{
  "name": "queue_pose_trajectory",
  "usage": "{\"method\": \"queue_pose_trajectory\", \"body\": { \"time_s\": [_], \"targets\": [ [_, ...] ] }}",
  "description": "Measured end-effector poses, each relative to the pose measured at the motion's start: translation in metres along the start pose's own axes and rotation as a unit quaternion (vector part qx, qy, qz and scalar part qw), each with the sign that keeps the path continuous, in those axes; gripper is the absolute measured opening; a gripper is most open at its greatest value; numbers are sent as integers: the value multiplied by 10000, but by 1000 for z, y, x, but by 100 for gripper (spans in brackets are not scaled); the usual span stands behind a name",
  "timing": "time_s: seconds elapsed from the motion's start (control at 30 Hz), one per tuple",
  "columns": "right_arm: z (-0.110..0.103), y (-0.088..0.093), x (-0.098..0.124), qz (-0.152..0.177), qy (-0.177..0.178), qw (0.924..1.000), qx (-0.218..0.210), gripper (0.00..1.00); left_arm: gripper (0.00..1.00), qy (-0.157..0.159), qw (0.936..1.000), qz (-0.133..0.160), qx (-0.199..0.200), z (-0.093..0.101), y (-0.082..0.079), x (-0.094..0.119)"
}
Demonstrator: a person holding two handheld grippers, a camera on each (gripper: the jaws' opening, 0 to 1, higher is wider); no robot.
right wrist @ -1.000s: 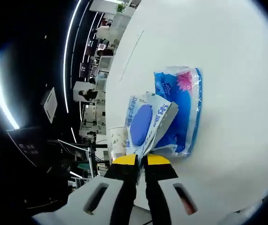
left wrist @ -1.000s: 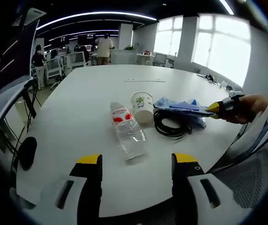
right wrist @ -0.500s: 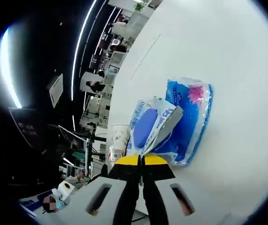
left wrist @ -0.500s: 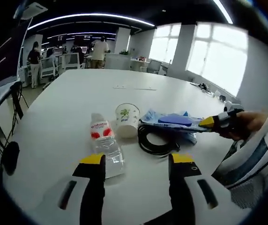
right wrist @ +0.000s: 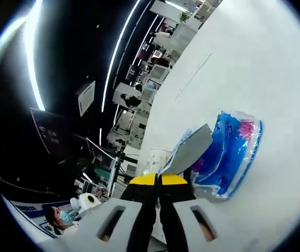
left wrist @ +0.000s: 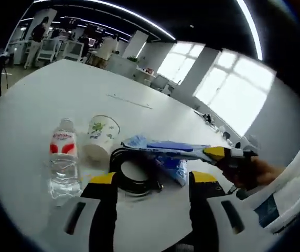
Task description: Arrange the tabletop items into an orderly group along one side of the table until the central work area is clear of visible clutter.
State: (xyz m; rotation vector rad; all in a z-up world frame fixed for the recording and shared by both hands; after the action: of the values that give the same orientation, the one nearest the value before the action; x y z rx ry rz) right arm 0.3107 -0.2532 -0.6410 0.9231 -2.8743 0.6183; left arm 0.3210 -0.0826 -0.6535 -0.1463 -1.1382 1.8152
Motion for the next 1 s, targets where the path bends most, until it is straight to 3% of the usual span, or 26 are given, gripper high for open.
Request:
{"method": "queue_pose_trajectory", "body": {
  "time_s": [0.1, 0.33, 0.43, 0.57, 0.73, 0.8, 1.0],
  "targets": [
    [-9, -4, 3, 113, -226, 9997, -33, 0, 54, 236, 9983, 145, 519, 9, -2, -12],
    [-30, -13, 9, 318, -785, 9964, -104, 0, 55, 613, 9928, 299, 987, 25, -6, -32],
    [-43, -15, 12, 377, -1091, 9933, -102, 0, 56, 1000, 9859, 407, 1281, 42, -11, -37],
    [-59, -15, 15, 350, -1451, 9888, -54, 0, 58, 1218, 9752, 827, 1653, 48, -27, -36],
    [-77, -16, 25, 281, -1905, 9812, 104, 0, 60, 1434, 9686, 1111, 1700, 50, -44, -26],
    [-85, -12, 30, 171, -2104, 9773, 203, 0, 61, 1592, 9630, 1263, 1771, 51, -54, -21],
    [-107, -8, 45, 20, -2711, 9611, 517, 0, 63, 1620, 9565, 1504, 1903, 44, -71, -13]
  ]
}}
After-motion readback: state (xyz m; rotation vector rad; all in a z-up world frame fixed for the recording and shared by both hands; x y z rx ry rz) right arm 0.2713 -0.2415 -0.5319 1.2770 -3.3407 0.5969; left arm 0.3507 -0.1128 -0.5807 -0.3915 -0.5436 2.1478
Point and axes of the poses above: the point that each gripper's makers call its tool centre point, and the gripper's own axes: x roughly backward along the fingers, z roughly to its right, y roughly out of its underside, the point moved 2 cm from there along x, roughly backward along the fingers, and after that the axes turned 2 degrees about -x, right-handed, at the moved point
